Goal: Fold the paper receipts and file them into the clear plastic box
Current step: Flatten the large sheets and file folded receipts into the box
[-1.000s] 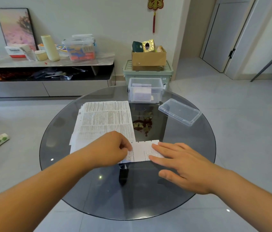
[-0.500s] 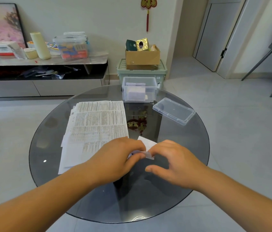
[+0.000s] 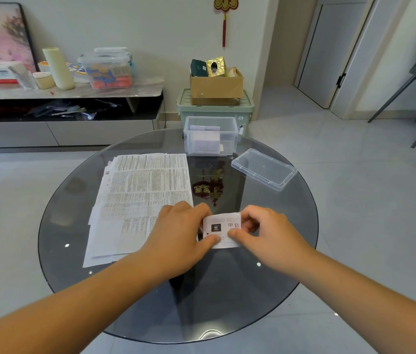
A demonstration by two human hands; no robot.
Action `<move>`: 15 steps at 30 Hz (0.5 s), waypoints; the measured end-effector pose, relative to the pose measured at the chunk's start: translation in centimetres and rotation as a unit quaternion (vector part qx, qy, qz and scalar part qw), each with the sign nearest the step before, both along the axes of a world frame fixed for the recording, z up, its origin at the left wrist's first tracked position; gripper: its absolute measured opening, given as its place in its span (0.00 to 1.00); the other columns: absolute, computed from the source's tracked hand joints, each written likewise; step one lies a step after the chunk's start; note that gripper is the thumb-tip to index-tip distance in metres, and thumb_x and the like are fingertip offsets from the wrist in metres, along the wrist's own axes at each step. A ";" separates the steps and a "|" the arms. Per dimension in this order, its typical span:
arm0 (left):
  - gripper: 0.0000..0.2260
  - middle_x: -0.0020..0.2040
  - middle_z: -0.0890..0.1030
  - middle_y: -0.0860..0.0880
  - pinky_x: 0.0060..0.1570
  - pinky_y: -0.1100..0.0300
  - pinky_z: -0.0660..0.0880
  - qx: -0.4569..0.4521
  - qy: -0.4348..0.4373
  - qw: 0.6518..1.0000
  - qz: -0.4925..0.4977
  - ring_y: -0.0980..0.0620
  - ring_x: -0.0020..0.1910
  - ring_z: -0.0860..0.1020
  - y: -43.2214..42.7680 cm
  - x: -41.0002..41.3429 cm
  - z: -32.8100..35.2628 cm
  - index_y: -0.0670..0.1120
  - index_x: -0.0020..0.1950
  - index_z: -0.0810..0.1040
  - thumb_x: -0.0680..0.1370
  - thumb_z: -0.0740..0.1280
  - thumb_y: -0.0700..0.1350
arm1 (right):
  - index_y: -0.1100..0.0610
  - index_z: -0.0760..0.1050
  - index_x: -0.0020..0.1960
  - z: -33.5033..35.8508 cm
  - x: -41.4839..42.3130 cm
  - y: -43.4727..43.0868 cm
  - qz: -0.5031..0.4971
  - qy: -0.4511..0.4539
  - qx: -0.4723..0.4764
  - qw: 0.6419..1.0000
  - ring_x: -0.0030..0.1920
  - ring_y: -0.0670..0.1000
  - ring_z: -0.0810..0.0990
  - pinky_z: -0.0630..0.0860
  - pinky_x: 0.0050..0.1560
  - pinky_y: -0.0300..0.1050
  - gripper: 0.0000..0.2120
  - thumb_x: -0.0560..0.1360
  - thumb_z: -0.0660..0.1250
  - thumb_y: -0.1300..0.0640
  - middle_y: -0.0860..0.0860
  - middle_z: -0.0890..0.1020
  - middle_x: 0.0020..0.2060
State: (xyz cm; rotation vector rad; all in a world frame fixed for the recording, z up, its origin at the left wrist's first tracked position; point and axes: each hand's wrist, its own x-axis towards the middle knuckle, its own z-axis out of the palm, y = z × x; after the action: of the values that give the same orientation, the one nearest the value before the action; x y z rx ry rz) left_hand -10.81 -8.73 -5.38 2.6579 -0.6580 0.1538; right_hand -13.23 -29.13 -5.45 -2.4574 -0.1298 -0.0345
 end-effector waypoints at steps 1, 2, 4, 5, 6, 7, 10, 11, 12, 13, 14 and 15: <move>0.14 0.50 0.76 0.58 0.60 0.55 0.67 0.001 0.007 1.000 0.005 0.56 0.51 0.70 -0.3 0.0 -0.2 0.58 0.56 0.69 0.76 0.68 0.61 | 0.45 0.76 0.52 -0.1 0.2 0.1 -0.005 0.004 -0.001 1.000 0.46 0.42 0.77 0.70 0.56 0.43 0.09 0.75 0.71 0.45 0.41 0.80 0.37; 0.16 0.52 0.76 0.58 0.62 0.54 0.66 0.001 0.019 1.000 0.011 0.56 0.53 0.69 -0.5 0.0 -0.4 0.59 0.58 0.68 0.76 0.68 0.61 | 0.44 0.75 0.56 -0.3 0.4 0.2 -0.008 0.007 -0.008 1.000 0.47 0.42 0.76 0.68 0.59 0.46 0.13 0.74 0.72 0.44 0.41 0.80 0.37; 0.20 0.57 0.74 0.59 0.63 0.53 0.63 -0.007 0.044 0.999 0.020 0.55 0.57 0.67 -0.5 0.2 -0.7 0.60 0.63 0.65 0.76 0.68 0.61 | 0.43 0.71 0.63 -0.6 0.6 0.6 -0.010 0.005 -0.035 0.999 0.50 0.43 0.73 0.64 0.59 0.47 0.20 0.74 0.71 0.41 0.40 0.79 0.38; 0.22 0.59 0.73 0.59 0.63 0.52 0.62 -0.008 0.050 0.998 0.021 0.54 0.59 0.65 -0.4 0.4 -0.9 0.60 0.65 0.64 0.76 0.68 0.61 | 0.42 0.69 0.65 -0.7 0.6 0.7 -0.010 0.003 -0.049 0.999 0.51 0.44 0.71 0.62 0.58 0.46 0.23 0.74 0.71 0.39 0.40 0.77 0.40; 0.23 0.60 0.71 0.59 0.64 0.52 0.61 -0.004 0.053 0.998 0.017 0.54 0.60 0.64 -0.2 0.5 -1.0 0.61 0.67 0.63 0.75 0.67 0.62 | 0.42 0.67 0.68 -0.8 0.6 0.8 -0.008 0.002 -0.062 0.998 0.53 0.45 0.69 0.60 0.57 0.46 0.25 0.74 0.70 0.38 0.38 0.76 0.42; 0.23 0.60 0.70 0.58 0.64 0.52 0.61 0.004 0.052 0.999 0.009 0.54 0.60 0.63 0.0 0.6 -1.0 0.62 0.67 0.63 0.75 0.67 0.63 | 0.41 0.64 0.70 -0.8 0.6 0.8 -0.004 0.000 -0.075 0.997 0.55 0.45 0.67 0.58 0.56 0.45 0.27 0.74 0.69 0.38 0.37 0.74 0.45; 0.18 0.61 0.66 0.58 0.67 0.53 0.60 0.031 0.062 0.997 -0.025 0.55 0.62 0.62 0.4 0.8 -0.8 0.63 0.63 0.67 0.76 0.66 0.64 | 0.37 0.61 0.71 -0.7 0.5 0.6 0.013 -0.005 -0.104 0.994 0.58 0.46 0.65 0.57 0.58 0.46 0.29 0.75 0.68 0.37 0.38 0.71 0.50; 0.17 0.61 0.66 0.58 0.67 0.53 0.58 0.041 0.069 0.996 -0.038 0.55 0.63 0.62 0.5 1.0 -0.7 0.63 0.62 0.68 0.76 0.66 0.64 | 0.37 0.61 0.71 -0.6 0.6 0.5 0.018 -0.005 -0.111 0.994 0.59 0.47 0.64 0.58 0.59 0.47 0.28 0.75 0.67 0.37 0.39 0.70 0.51; 0.16 0.62 0.65 0.59 0.68 0.53 0.58 0.050 0.080 0.994 -0.049 0.55 0.64 0.61 0.7 1.1 -0.6 0.63 0.61 0.70 0.76 0.66 0.65 | 0.36 0.61 0.71 -0.6 0.6 0.5 0.022 -0.005 -0.120 0.993 0.59 0.47 0.64 0.58 0.60 0.48 0.28 0.75 0.67 0.36 0.40 0.70 0.51; 0.17 0.62 0.65 0.59 0.68 0.52 0.57 0.056 0.091 0.993 -0.057 0.55 0.64 0.61 0.8 1.3 -0.5 0.63 0.61 0.71 0.75 0.66 0.65 | 0.36 0.61 0.71 -0.7 0.7 0.5 0.026 -0.006 -0.128 0.991 0.60 0.48 0.64 0.58 0.60 0.49 0.27 0.75 0.66 0.36 0.40 0.70 0.51; 0.17 0.62 0.65 0.59 0.68 0.52 0.57 0.057 0.104 0.991 -0.062 0.55 0.64 0.61 0.9 1.5 -0.4 0.64 0.61 0.71 0.75 0.67 0.66 | 0.35 0.61 0.72 -0.8 0.7 0.5 0.030 -0.009 -0.136 0.990 0.60 0.48 0.64 0.58 0.60 0.49 0.27 0.76 0.65 0.36 0.40 0.69 0.52; 0.18 0.62 0.64 0.59 0.68 0.52 0.57 0.054 0.117 0.990 -0.063 0.55 0.64 0.60 1.0 1.6 -0.2 0.64 0.61 0.71 0.74 0.68 0.66 | 0.35 0.61 0.72 -0.9 0.7 0.5 0.034 -0.012 -0.144 0.989 0.60 0.48 0.63 0.57 0.59 0.48 0.26 0.76 0.64 0.35 0.40 0.69 0.52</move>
State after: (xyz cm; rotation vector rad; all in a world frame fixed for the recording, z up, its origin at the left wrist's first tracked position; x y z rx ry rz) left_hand -9.16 -7.76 -5.63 2.6694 -0.7714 -0.2311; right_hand -12.50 -28.60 -6.30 -2.7404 -0.2449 -0.0157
